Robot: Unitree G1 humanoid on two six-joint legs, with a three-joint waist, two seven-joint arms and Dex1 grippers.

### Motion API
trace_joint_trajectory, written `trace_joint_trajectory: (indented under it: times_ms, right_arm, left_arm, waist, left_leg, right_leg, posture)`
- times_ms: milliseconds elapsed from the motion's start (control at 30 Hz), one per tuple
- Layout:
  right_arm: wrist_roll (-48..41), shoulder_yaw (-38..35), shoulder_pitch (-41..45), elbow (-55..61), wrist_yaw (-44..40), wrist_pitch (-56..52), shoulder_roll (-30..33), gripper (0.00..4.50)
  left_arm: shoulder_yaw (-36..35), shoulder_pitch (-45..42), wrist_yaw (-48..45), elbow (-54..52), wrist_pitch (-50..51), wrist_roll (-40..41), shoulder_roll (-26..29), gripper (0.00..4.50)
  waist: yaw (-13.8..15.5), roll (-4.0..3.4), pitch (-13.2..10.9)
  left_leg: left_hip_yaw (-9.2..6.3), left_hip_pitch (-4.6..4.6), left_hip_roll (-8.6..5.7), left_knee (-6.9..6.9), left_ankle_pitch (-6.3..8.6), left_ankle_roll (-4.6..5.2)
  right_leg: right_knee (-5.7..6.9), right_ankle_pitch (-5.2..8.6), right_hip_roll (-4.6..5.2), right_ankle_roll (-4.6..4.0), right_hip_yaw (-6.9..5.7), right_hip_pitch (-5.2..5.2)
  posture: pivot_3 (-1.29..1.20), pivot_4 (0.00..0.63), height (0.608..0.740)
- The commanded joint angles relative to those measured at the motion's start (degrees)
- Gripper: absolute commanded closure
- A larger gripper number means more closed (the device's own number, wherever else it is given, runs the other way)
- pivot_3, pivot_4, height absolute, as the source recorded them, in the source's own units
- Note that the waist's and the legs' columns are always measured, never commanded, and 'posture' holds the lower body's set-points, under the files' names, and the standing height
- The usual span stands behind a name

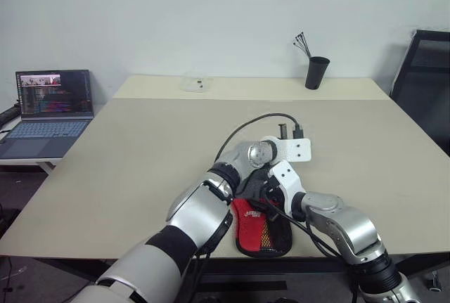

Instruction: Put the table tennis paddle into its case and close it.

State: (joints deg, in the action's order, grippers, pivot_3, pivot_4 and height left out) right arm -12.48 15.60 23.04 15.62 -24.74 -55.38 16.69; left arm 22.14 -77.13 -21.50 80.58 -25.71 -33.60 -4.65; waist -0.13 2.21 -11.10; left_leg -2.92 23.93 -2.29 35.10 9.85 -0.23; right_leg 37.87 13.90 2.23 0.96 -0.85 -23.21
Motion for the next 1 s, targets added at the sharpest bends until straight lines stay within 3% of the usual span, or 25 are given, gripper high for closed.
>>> trace_joint_trajectory:
  times_ms: [33, 67, 200, 467, 500, 800, 900, 1000]
  right_arm:
    - [-0.6, 2.6, -2.5, -3.8, -0.6, -3.5, -0.7, 0.0]
    - [-0.5, 2.6, -2.5, -3.8, -0.5, -3.4, -0.9, 0.0]
    - [-0.4, 2.6, -2.3, -4.1, -0.5, -3.3, -1.2, 0.0]
    - [0.0, 2.7, -1.2, -5.2, -0.8, -2.7, -1.5, 0.0]
    - [0.0, 2.7, -1.1, -5.4, -0.9, -2.6, -1.5, 0.0]
    - [-0.2, 2.0, 0.4, -7.5, -1.1, -1.5, -3.1, 0.0]
    - [-0.7, 0.8, 0.9, -7.2, -1.1, -1.8, -4.0, 0.0]
    - [-3.0, -1.9, 1.3, -4.1, -1.0, -4.6, -5.6, 0.0]
  left_arm:
    - [-1.4, -0.4, -5.0, -2.3, -2.7, 2.8, -1.4, 4.49]
    - [-1.6, 0.1, -6.7, -2.3, -2.8, 3.1, -1.3, 4.49]
    - [-1.7, 1.3, -9.4, -2.3, -2.3, 4.2, -0.7, 3.21]
    - [-3.2, 1.5, -8.2, -2.6, -0.7, 5.7, 1.0, 0.21]
    - [-3.7, 1.5, -7.6, -2.6, -0.4, 6.0, 1.6, 0.04]
    - [-11.8, 0.7, -3.3, -3.9, 3.6, 13.0, 8.8, 0.04]
    - [-16.1, 1.7, -7.6, -4.9, 4.6, 17.6, 11.1, 0.04]
    - [-19.4, 5.0, -18.3, -6.5, 6.3, 22.6, 13.2, 0.04]
  waist:
    - [-0.1, -0.02, 0.0]
    - [-0.1, -0.04, 0.0]
    - [-0.2, -0.06, 0.1]
    - [-0.3, -0.06, 0.2]
    - [-0.4, -0.07, 0.2]
    - [-1.3, -0.04, 0.3]
    - [-1.6, -0.01, 0.4]
    - [-1.8, -0.03, 0.4]
  left_leg:
    - [0.0, 0.0, 0.0, 0.0, 0.0, 0.0]
    - [0.01, -0.01, 0.01, 0.0, 0.0, 0.0]
    - [0.01, -0.04, 0.03, -0.01, 0.0, 0.01]
    - [0.02, -0.07, 0.04, 0.0, 0.0, 0.01]
    - [0.02, -0.08, 0.04, 0.0, 0.0, 0.01]
    - [0.01, -0.13, 0.05, 0.01, 0.0, 0.01]
    - [0.02, -0.14, 0.05, 0.03, -0.01, 0.01]
    - [0.03, -0.15, 0.06, 0.03, -0.01, 0.01]
  right_leg:
    - [0.0, 0.0, 0.0, 0.0, 0.01, 0.0]
    - [0.0, 0.0, -0.01, 0.0, 0.01, 0.0]
    - [0.02, 0.0, -0.04, 0.0, 0.0, 0.0]
    - [0.05, 0.0, -0.04, 0.0, 0.01, 0.0]
    - [0.06, 0.0, -0.04, 0.0, 0.02, 0.0]
    - [0.1, -0.03, -0.05, 0.05, 0.0, 0.03]
    - [0.1, -0.05, -0.05, 0.08, 0.0, 0.04]
    - [0.12, -0.05, -0.05, 0.07, 0.01, 0.04]
  posture:
    - [0.0, 0.15, 0.74]
    - [0.0, 0.15, 0.74]
    - [0.0, 0.15, 0.74]
    - [0.0, 0.15, 0.74]
    - [0.0, 0.15, 0.74]
    - [0.0, 0.15, 0.74]
    - [0.0, 0.15, 0.74]
    - [0.0, 0.15, 0.74]
